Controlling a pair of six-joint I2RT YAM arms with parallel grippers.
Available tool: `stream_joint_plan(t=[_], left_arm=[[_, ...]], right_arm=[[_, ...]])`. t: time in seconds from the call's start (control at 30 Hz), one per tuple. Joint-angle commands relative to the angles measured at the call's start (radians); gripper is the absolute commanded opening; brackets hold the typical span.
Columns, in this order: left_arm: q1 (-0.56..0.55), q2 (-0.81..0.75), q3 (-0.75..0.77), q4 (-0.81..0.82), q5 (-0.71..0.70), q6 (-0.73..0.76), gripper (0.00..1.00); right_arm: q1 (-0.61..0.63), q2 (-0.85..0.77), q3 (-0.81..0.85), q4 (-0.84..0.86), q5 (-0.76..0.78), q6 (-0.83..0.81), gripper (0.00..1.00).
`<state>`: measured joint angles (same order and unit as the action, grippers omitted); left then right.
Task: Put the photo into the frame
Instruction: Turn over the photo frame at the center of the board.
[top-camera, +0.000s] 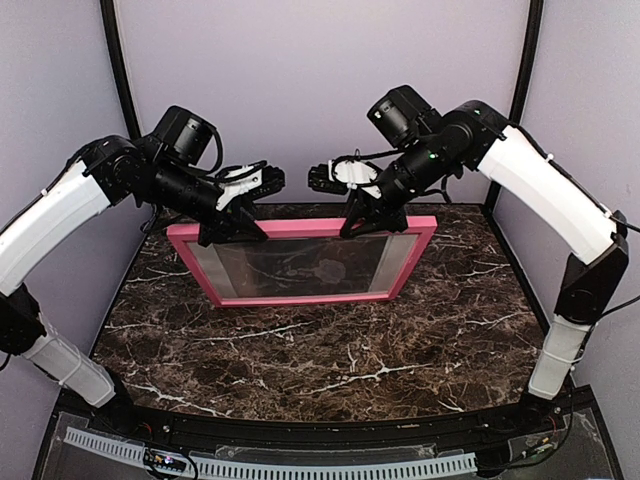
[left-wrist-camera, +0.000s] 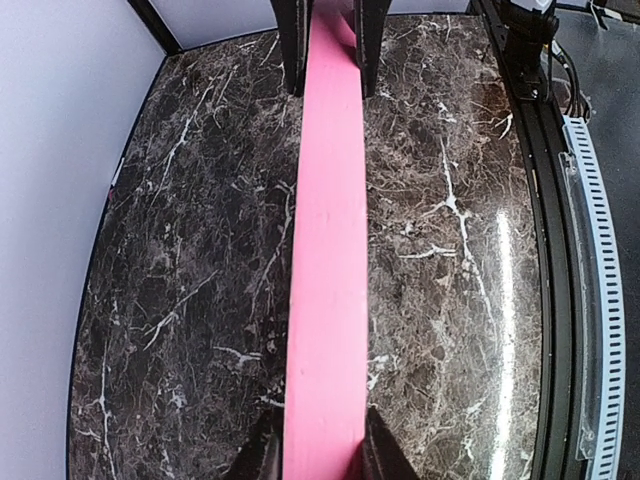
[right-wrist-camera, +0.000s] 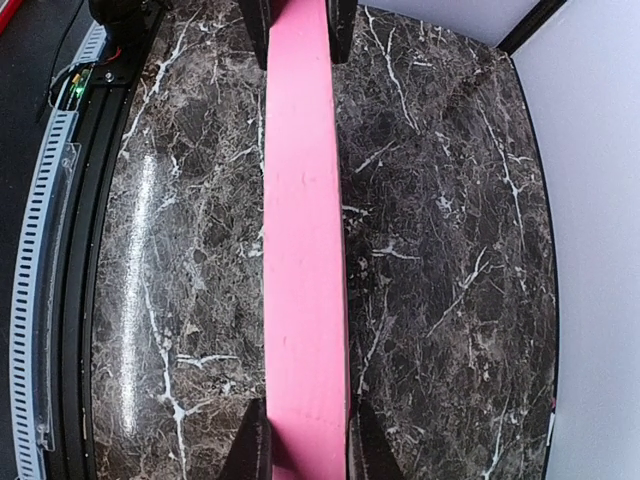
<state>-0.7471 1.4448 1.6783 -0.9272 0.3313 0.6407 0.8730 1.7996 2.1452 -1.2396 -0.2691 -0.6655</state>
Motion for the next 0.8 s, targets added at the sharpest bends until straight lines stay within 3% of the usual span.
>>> stream_joint_plan(t=[0.0,0.1,0.23,0.37,0.5,0.77], left_arm=[[-0.001,-0.057,-0.030,0.150,-0.021,-0.137,0.13],[0.000,-0.105,-0.090,0.228,-0.074,-0.152,0.29],[0.000,-0.170,-0.148,0.327,-0.167,-0.167,0.64],[0.002,-0.240,-0.191,0.426,-0.288,-0.185,0.85],[0.003,-0.302,-0.218,0.500,-0.422,-0.222,0.95],[0.003,-0.383,-0.318,0.554,-0.558,-0.349,0.98]], right_arm=[[-0.018,0.035,-0.003,0.067,0.084,0.181,0.00],[-0.017,0.021,-0.022,0.087,0.090,0.175,0.00],[-0.020,0.015,-0.012,0.103,0.101,0.192,0.00],[-0.036,0.014,0.031,0.121,0.109,0.237,0.00],[-0.071,0.028,0.088,0.155,0.081,0.318,0.00],[-0.185,0.107,0.208,0.286,-0.007,0.647,0.00]])
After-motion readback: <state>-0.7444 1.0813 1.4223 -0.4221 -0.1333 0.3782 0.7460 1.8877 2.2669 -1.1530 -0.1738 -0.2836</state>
